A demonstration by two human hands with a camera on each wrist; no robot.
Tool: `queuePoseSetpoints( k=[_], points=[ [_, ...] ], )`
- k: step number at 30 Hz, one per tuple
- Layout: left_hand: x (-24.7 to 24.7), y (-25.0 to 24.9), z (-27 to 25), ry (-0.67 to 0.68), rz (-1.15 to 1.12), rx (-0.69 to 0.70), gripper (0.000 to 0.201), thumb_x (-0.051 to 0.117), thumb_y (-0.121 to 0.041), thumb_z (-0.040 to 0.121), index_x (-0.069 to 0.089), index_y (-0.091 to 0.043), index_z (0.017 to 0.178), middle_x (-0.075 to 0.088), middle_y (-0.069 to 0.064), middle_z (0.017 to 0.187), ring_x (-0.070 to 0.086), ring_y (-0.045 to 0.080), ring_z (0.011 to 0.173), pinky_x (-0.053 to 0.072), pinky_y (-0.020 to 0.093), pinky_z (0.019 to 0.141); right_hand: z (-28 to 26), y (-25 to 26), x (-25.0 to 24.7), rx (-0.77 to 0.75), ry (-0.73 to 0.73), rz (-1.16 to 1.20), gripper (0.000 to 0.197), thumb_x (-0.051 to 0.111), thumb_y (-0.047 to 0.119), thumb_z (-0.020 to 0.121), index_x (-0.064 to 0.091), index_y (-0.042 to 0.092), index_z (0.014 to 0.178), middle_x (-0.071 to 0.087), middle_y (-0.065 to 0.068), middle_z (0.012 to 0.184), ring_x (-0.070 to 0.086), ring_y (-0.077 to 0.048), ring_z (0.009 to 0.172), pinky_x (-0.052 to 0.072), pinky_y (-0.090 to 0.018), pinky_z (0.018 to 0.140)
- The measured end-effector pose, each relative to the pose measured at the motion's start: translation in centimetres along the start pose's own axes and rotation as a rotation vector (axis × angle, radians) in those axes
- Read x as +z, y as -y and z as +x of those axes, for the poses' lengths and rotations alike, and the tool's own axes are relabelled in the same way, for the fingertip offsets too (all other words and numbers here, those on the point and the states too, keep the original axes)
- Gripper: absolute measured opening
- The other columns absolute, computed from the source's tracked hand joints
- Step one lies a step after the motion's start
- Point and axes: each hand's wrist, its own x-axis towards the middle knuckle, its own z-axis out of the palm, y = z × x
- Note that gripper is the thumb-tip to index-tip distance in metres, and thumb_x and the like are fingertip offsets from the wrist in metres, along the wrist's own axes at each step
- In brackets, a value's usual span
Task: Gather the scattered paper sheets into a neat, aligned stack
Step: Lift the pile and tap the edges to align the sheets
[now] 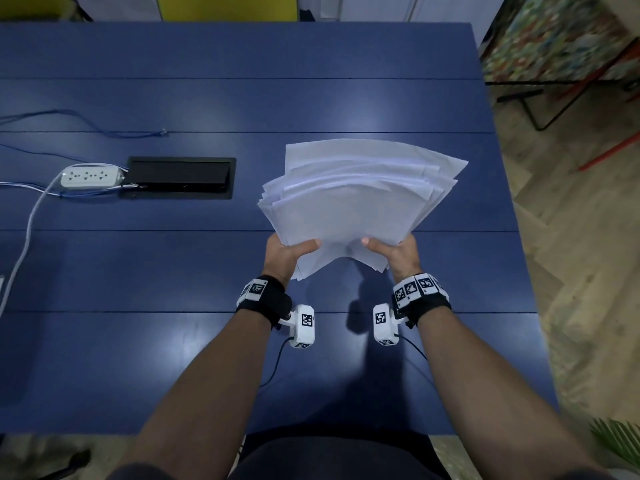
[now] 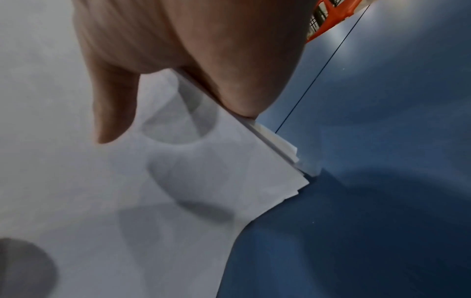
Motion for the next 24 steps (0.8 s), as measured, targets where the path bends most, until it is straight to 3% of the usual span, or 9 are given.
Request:
queuePoseSetpoints(
  k=[4,6,10,13,16,20,24],
  points=[
    [-0.6,0.6,0.4,-0.016,0.0,-0.007,0.053,0.087,-0.003,0.07,0.073,0.002,0.121,0.081,0.015,0.116,0.078,0.032,0.107,0.063,0.039,0.089,0.4,-0.5,-0.9,0.022,-0.04,-0.018,0.043,0.086,-0.006,0.068,0.07,0.011,0.104,0.079,-0.004,0.101,0.074,-0.024,0.094,0.056,-0.044,0.094],
    [-1.0,1.1,0.4,-0.018,0.001,-0.019,0.052,0.086,-0.001,0.07,0.073,0.0,0.12,0.082,0.011,0.114,0.079,0.028,0.105,0.063,0.038,0.089,0.5,-0.8,-1.3,0.038,-0.035,-0.045,0.042,0.084,-0.007,0.071,0.069,0.01,0.106,0.078,-0.005,0.103,0.074,-0.024,0.096,0.056,-0.046,0.096],
    [-0.4,2.2,0.1,-0.022,0.024,-0.048,0.044,0.087,0.005,0.072,0.076,-0.005,0.113,0.084,0.005,0.106,0.08,0.023,0.098,0.062,0.036,0.086,-0.1,-1.5,-0.9,0.041,0.018,-0.116,0.04,0.083,-0.007,0.074,0.07,0.013,0.106,0.079,0.002,0.1,0.075,-0.015,0.095,0.057,-0.036,0.091],
    [-0.6,1.8,0.6,-0.041,0.013,-0.044,0.039,0.086,0.007,0.075,0.076,-0.005,0.111,0.084,0.005,0.105,0.08,0.023,0.098,0.061,0.037,0.087,0.2,-1.3,-1.4,0.028,0.005,-0.111,0.044,0.082,-0.008,0.075,0.067,0.011,0.112,0.078,-0.002,0.105,0.073,-0.02,0.101,0.056,-0.041,0.095],
    [-0.7,1.4,0.7,-0.052,-0.002,-0.035,0.045,0.085,-0.002,0.069,0.076,-0.004,0.113,0.083,0.006,0.107,0.079,0.024,0.099,0.063,0.035,0.085,0.6,-0.8,-1.9,0.01,-0.006,-0.077,0.046,0.082,-0.008,0.074,0.067,0.017,0.109,0.078,-0.001,0.107,0.072,-0.021,0.103,0.056,-0.042,0.095],
    [0.2,1.5,0.1,-0.045,0.022,-0.054,0.048,0.085,-0.001,0.071,0.074,-0.001,0.118,0.082,0.01,0.109,0.08,0.025,0.1,0.062,0.037,0.086,0.1,-0.8,-1.1,0.009,0.054,-0.107,0.037,0.083,-0.005,0.075,0.071,0.014,0.105,0.078,-0.007,0.107,0.073,-0.028,0.103,0.056,-0.046,0.097],
    [-0.3,0.3,-0.1,-0.039,0.019,-0.024,0.054,0.085,-0.002,0.07,0.07,0.003,0.122,0.081,0.012,0.113,0.078,0.029,0.104,0.061,0.042,0.089,-0.3,1.0,-1.5,-0.038,0.052,-0.107,0.041,0.077,-0.012,0.078,0.066,0.01,0.111,0.078,0.001,0.101,0.074,-0.015,0.095,0.058,-0.035,0.086]
  ],
)
